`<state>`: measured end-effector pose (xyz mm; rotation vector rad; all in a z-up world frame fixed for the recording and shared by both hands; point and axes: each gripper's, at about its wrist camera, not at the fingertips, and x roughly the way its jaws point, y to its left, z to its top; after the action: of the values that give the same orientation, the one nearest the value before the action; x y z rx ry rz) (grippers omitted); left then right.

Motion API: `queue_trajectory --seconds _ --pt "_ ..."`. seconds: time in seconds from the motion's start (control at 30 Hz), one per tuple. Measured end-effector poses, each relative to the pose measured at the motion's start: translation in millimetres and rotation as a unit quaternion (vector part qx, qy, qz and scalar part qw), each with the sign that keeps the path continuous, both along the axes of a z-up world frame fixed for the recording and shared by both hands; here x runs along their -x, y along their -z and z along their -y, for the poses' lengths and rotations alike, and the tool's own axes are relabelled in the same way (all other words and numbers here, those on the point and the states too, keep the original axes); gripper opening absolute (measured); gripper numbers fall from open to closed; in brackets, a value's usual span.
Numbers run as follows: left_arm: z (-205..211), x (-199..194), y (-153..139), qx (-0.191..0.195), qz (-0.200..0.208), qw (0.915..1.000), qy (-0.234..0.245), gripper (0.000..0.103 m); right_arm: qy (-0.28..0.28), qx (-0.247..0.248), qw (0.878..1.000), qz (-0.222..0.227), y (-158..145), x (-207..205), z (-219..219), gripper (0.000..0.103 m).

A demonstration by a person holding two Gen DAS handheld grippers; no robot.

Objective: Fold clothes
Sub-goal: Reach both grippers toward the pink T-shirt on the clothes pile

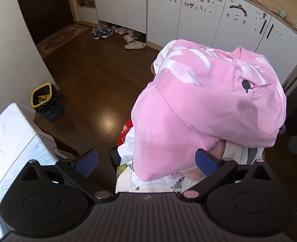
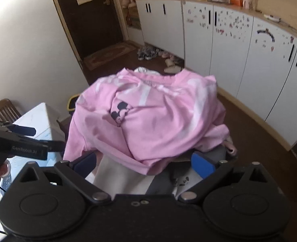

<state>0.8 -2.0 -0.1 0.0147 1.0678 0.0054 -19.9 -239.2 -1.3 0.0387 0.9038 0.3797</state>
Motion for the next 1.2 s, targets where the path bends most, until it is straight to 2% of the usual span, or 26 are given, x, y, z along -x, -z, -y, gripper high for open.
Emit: queue_trajectory --seconds 0.23,0.33,0.6,1.2 --pt "0 -1 1 0.023 -0.003 0.9997 0.007 0.103 0.005 0.019 0.999 -0.035 8 -7 -3 0.103" --pt "2 4 3 0.020 -0.001 0.9998 0.009 0.103 0.003 0.025 0.999 -0.048 11 -12 -2 0.103" --pt "2 8 3 0.011 0.000 0.9998 0.019 0.103 -0.002 0.028 0.999 -0.025 7 -6 -7 0.103" --pt "-13 13 3 0.001 0.008 0.9997 0.025 0.103 0.012 0.039 0.999 -0.004 2 -2 -14 0.103"
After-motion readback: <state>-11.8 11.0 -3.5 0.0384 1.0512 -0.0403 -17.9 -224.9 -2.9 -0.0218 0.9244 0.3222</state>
